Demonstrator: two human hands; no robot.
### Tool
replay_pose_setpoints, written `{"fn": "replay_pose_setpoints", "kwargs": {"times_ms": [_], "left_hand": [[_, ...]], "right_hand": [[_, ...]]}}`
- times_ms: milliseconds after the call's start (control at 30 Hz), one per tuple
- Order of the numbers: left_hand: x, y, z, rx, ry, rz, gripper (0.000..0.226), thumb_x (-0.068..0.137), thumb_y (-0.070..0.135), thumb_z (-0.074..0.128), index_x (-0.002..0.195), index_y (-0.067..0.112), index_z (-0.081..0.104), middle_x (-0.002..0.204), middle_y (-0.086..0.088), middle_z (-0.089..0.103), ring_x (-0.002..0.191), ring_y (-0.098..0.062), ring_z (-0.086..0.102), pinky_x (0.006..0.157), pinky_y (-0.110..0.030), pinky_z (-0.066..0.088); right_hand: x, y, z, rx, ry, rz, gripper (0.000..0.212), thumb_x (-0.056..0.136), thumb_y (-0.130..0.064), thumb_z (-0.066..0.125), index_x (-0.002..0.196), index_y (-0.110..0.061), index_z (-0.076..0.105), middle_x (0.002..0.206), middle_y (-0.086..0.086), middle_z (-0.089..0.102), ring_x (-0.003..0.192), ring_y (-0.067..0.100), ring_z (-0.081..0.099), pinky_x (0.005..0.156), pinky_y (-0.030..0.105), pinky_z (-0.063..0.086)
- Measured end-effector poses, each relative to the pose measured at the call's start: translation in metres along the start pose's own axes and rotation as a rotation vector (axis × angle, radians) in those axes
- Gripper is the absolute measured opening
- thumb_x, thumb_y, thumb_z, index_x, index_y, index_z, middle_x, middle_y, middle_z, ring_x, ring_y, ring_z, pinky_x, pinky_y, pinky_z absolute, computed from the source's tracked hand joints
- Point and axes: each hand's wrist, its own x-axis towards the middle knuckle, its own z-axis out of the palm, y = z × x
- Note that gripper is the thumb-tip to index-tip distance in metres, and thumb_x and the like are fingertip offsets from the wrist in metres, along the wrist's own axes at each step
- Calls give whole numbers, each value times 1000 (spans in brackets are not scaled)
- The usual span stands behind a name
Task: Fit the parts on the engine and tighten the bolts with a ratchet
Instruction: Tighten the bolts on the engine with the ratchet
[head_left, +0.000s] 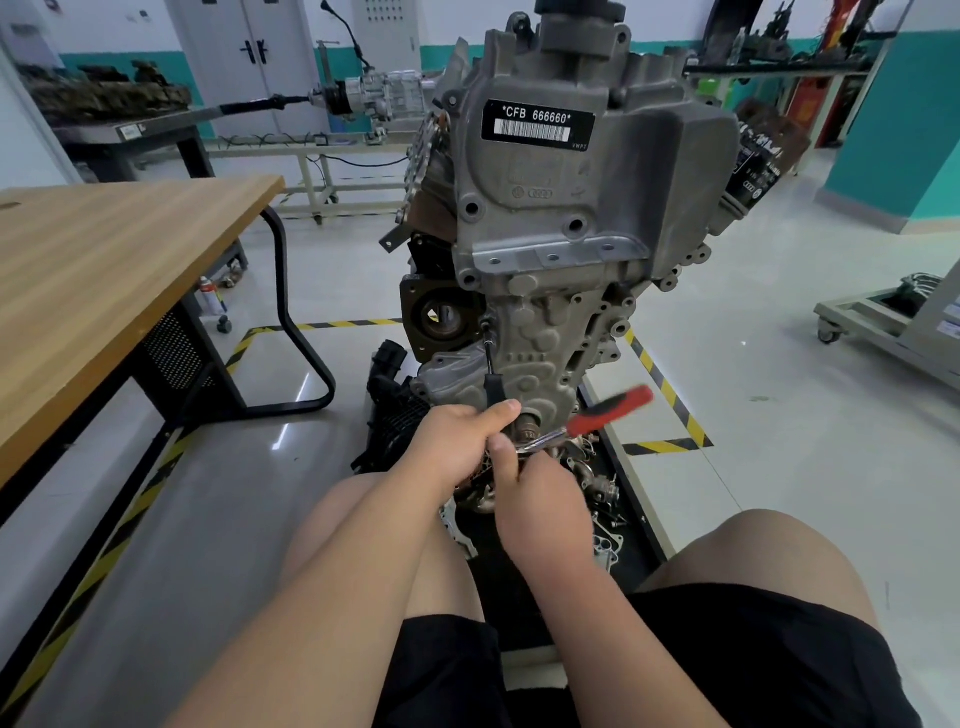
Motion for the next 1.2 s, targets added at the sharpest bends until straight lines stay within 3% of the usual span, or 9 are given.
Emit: {"fn": "replay_pose_setpoints", "kwargs": {"times_ms": [133, 267, 433, 567, 667, 867, 1000, 1100, 1200], "left_hand": [[1, -1, 0, -16, 0, -5, 58, 79, 51, 72, 37, 25, 40, 40, 10, 37, 33, -7, 34, 46, -25, 29], [-1, -1, -1, 34, 1, 10, 50, 75, 62, 67, 55, 19, 53, 42, 9, 46, 35, -7, 42, 45, -22, 33], [-4, -1, -1, 82, -63, -36, 53, 78, 71, 55, 59, 22, 67, 48, 9, 59, 40, -4, 53, 54, -24, 40], [-1, -2, -1, 67, -44, -43, 54, 82, 65, 56, 51, 22, 62, 51, 7, 55, 47, -9, 51, 57, -27, 41], [-1, -1, -1, 1, -76, -63, 46, 80, 60, 62, 49, 26, 66, 61, -3, 56, 59, -18, 52, 64, -33, 44], [1, -3, 0, 54, -15, -12, 46, 79, 58, 63, 49, 23, 60, 44, 7, 50, 42, -9, 46, 54, -27, 40], [2, -5, -1, 54, 39, 50, 46, 76, 55, 68, 60, 18, 45, 46, 6, 38, 39, -10, 34, 47, -24, 29], [4, -7, -1, 45, 27, 41, 54, 79, 50, 69, 43, 21, 43, 41, 9, 36, 35, -7, 32, 45, -23, 28], [4, -6, -2, 43, -4, 17, 57, 79, 54, 68, 37, 24, 43, 43, 7, 36, 34, -9, 30, 45, -24, 26]], "right_hand": [[8, 5, 1, -170, 55, -69, 49, 93, -66, 28, 75, -23, 43, 65, -10, 46, 61, 13, 47, 50, 30, 29], [1, -2, 6, 592, -92, 160, 57, 99, -55, 35, 66, -13, 54, 47, -4, 48, 45, 18, 49, 56, 35, 45], [-1, -4, 2, 1579, -494, 633, 59, 98, -60, 34, 66, -15, 53, 44, -5, 30, 32, 11, 28, 39, 19, 38], [-5, -3, -1, 2021, -761, 708, 61, 99, -54, 31, 61, -13, 53, 37, -5, 34, 27, 9, 27, 37, 20, 39], [-5, -5, -1, 2083, -835, 686, 60, 98, -51, 30, 60, -11, 51, 35, -3, 35, 28, 8, 24, 37, 21, 39], [-3, -11, 2, 1740, -610, 696, 60, 97, -62, 34, 61, -17, 52, 39, -7, 30, 27, 9, 27, 36, 17, 36], [-2, -6, 4, 856, -203, 380, 60, 99, -58, 34, 68, -12, 56, 42, -3, 42, 36, 16, 42, 50, 29, 43], [3, 1, -7, 13, -62, 12, 59, 96, -63, 30, 65, -17, 51, 60, -2, 54, 61, 22, 57, 58, 34, 42], [14, 3, -13, -321, -20, -46, 59, 94, -68, 26, 63, -20, 43, 65, -3, 51, 64, 21, 53, 53, 32, 35]]}}
